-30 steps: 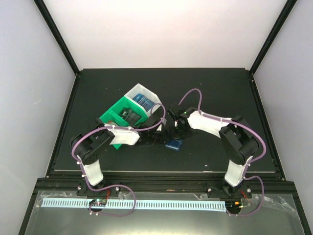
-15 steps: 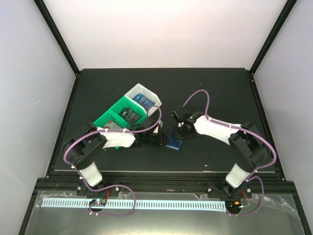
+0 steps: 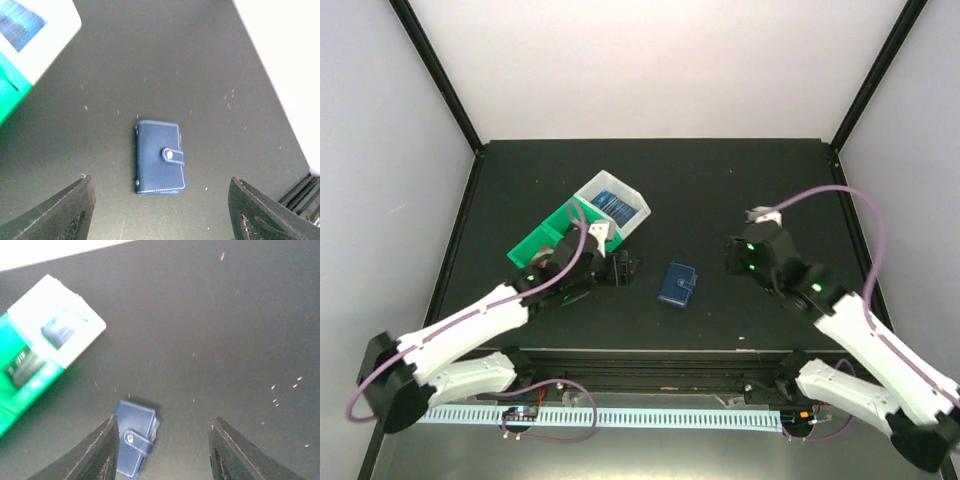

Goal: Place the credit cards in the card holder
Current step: Reset both arms

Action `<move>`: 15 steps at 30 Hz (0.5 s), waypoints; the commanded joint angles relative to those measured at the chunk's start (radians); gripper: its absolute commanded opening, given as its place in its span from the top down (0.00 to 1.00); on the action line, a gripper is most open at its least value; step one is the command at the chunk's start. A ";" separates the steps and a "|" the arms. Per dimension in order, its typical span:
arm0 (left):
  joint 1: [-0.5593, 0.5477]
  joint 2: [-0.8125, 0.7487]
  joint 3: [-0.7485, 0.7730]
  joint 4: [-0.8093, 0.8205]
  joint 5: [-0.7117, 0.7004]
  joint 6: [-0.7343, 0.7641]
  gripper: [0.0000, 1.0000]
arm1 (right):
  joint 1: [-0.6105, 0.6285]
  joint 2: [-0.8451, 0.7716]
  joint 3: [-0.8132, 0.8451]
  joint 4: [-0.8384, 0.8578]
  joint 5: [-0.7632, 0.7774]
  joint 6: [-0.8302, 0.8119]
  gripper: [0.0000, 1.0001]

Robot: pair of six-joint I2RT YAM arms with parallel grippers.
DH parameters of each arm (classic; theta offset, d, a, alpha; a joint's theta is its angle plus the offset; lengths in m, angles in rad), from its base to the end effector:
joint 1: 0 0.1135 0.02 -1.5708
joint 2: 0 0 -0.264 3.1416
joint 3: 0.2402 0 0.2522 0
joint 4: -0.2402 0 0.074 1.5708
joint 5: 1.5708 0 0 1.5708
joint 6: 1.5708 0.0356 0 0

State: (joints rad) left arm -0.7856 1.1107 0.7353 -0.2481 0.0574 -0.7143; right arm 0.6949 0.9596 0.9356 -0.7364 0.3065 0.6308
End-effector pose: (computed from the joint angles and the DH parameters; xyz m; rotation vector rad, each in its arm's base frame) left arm 0.1694 -0.1723 0.2521 0.1180 2.3397 -0.8676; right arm 0.1552 0.1154 0.3094 0.0788 2.3084 0.3277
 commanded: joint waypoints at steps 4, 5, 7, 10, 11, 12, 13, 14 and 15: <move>0.005 -0.310 0.002 -0.168 -0.229 0.156 0.02 | -0.003 -0.320 0.017 -0.076 0.243 -0.122 0.40; 0.006 -0.353 0.002 -0.171 -0.247 0.174 0.01 | -0.002 -0.348 0.025 -0.086 0.262 -0.131 0.36; 0.006 -0.437 0.002 -0.186 -0.290 0.200 0.01 | -0.003 -0.412 0.040 -0.097 0.302 -0.146 0.28; 0.006 -0.550 0.013 -0.208 -0.375 0.234 0.01 | -0.002 -0.490 0.048 -0.103 0.343 -0.176 0.14; 0.006 -0.582 0.022 -0.215 -0.400 0.250 0.01 | -0.002 -0.511 0.050 -0.102 0.354 -0.182 0.08; 0.006 -0.618 0.034 -0.225 -0.422 0.269 0.01 | -0.002 -0.531 0.053 -0.104 0.369 -0.185 0.04; 0.006 -0.640 0.048 -0.237 -0.447 0.286 0.01 | -0.002 -0.547 0.056 -0.107 0.379 -0.187 0.01; 0.006 -0.661 0.063 -0.252 -0.469 0.299 0.01 | -0.003 -0.560 0.060 -0.107 0.390 -0.190 0.00; 0.006 -0.680 0.077 -0.270 -0.493 0.312 0.01 | -0.002 -0.572 0.066 -0.112 0.399 -0.192 0.00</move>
State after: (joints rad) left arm -0.7849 0.4889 0.7422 -0.4419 -0.2947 -0.4931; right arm 0.6941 0.4294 0.9703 -0.8246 0.6113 0.4686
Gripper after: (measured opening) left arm 0.989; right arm 0.993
